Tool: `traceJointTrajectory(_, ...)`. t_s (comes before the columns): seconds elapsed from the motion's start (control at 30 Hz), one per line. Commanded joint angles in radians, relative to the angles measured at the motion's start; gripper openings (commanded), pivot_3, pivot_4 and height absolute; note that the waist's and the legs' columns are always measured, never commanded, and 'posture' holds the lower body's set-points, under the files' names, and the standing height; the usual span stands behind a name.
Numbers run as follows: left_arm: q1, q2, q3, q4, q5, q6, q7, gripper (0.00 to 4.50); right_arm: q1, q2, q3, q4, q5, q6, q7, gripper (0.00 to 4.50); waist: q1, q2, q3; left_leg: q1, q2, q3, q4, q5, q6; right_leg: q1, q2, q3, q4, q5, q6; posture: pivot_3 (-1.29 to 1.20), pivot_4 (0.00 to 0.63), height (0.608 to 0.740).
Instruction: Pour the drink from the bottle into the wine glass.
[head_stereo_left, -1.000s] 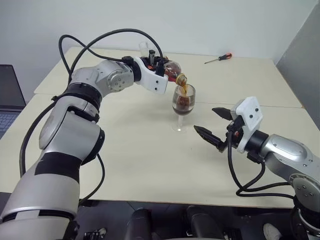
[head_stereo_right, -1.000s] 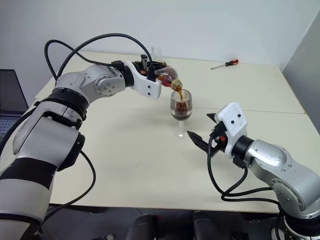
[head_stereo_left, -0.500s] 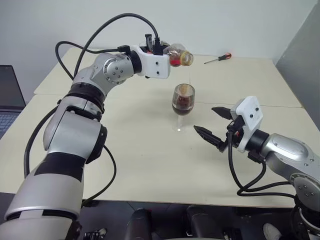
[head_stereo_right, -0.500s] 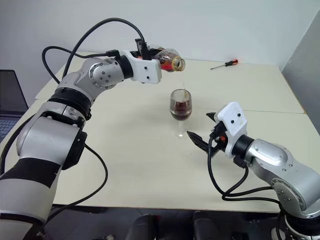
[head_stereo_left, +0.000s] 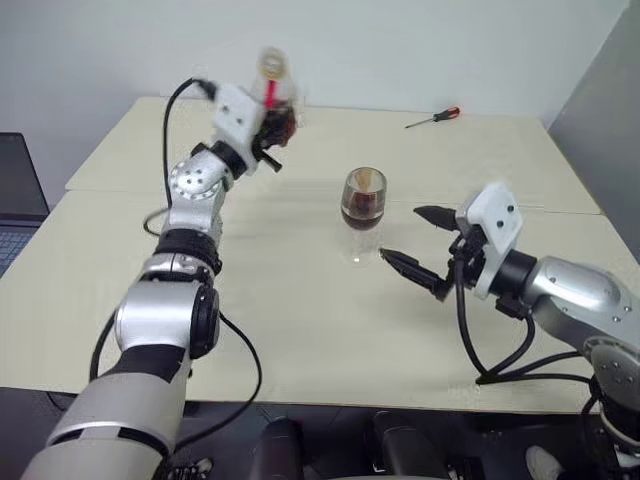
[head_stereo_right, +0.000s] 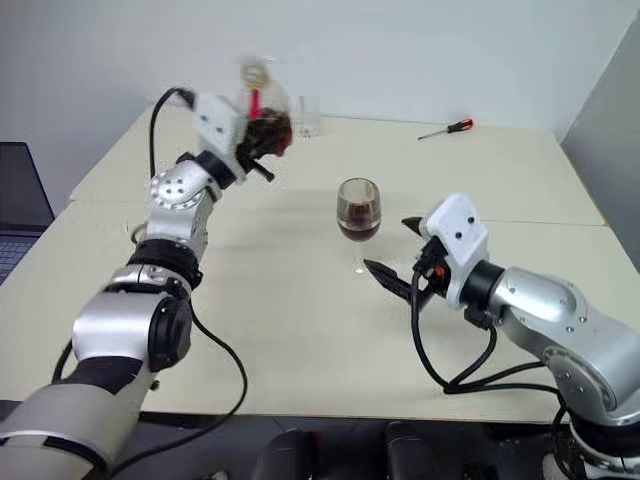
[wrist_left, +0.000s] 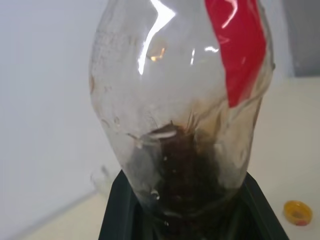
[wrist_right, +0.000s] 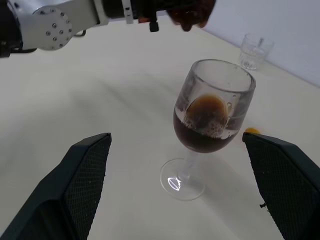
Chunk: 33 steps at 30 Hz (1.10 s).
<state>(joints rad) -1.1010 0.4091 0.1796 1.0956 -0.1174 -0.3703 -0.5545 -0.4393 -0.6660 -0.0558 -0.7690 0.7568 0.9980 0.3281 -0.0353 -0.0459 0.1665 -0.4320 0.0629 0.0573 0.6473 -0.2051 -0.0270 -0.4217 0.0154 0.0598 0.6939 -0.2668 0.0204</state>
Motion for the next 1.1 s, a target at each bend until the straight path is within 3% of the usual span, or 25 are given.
traceJointTrajectory(0.03,0.090,0.001,0.084,-0.156,-0.098,0.151,0.074,0.76,-0.058,-0.001,-0.009,0.022,0.010,-0.018,0.034,4.50,0.002,0.000,0.000,0.000,0.000,0.000,0.000,0.000,0.000,0.000,0.000,-0.001,0.000,0.000,0.000,0.00,0.150,0.740)
traceJointTrajectory(0.17,0.200,-0.019,0.117,-0.291,-0.146,0.279,0.122,0.76,-0.099,-0.013,0.002,0.042,0.018,-0.017,0.075,4.50,0.005,0.000,0.000,0.000,0.000,0.000,0.001,0.000,0.000,0.000,0.000,-0.001,0.001,0.000,0.000,0.00,0.150,0.740)
traceJointTrajectory(0.6,0.395,-0.036,0.062,-0.437,-0.075,0.323,0.223,0.76,-0.168,-0.008,0.060,0.060,0.014,-0.007,0.142,4.50,0.008,-0.001,-0.001,0.000,0.000,-0.001,0.001,0.000,0.000,0.000,-0.001,-0.001,0.001,0.000,0.000,0.00,0.150,0.740)
traceJointTrajectory(0.97,0.428,-0.027,0.074,-0.442,-0.100,0.372,0.201,4.43,-0.164,-0.004,0.073,0.066,0.000,-0.010,0.140,4.50,0.007,-0.001,-0.001,0.000,0.000,0.000,0.001,0.000,0.000,0.000,-0.001,-0.001,0.000,0.000,0.000,0.00,0.150,0.740)
traceJointTrajectory(1.1,0.446,-0.017,0.069,-0.495,-0.102,0.399,0.200,4.47,-0.166,0.000,0.075,0.069,-0.004,-0.017,0.143,4.50,0.007,-0.001,-0.001,0.000,0.000,-0.001,0.000,0.000,0.000,0.000,-0.001,-0.001,0.000,0.000,0.000,0.00,0.150,0.740)
